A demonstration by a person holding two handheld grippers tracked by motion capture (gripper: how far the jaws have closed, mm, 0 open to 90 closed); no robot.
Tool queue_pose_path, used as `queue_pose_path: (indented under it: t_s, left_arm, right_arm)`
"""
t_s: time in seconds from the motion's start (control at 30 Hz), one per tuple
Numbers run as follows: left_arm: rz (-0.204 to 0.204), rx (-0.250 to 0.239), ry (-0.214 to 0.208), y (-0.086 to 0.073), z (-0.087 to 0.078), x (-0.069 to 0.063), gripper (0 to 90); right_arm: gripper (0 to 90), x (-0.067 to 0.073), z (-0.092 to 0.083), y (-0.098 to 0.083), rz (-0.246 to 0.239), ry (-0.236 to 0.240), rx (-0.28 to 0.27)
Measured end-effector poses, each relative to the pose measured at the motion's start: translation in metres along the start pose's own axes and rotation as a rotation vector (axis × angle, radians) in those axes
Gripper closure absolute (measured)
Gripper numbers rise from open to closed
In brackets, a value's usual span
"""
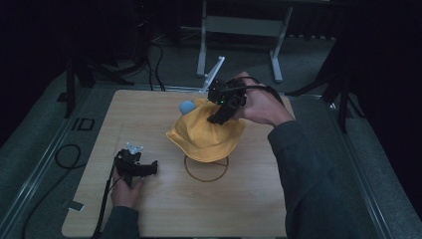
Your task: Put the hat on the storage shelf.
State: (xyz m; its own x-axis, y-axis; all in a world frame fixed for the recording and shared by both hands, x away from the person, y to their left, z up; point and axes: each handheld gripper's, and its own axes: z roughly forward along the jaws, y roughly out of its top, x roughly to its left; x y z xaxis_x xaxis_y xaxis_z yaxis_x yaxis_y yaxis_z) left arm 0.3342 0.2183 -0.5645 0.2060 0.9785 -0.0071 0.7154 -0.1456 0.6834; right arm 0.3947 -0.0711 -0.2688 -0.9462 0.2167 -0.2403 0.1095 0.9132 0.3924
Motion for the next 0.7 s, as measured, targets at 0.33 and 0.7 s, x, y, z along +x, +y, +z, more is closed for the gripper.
queue_pose_path:
  t_s: [0.33, 0.7]
  left_arm:
    - [0.001, 0.0, 0.0, 0.0, 0.0, 0.0, 0.4]
    - [0.0, 0.0, 0.001, 0.0, 0.0, 0.0, 0.4]
  right_arm:
    - [11.2, -0.002, -0.015, -0.007, 0.034, -0.095, -0.056]
    - [10.4, -0.019, -0.03, -0.044, 0.112, -0.121, -0.072]
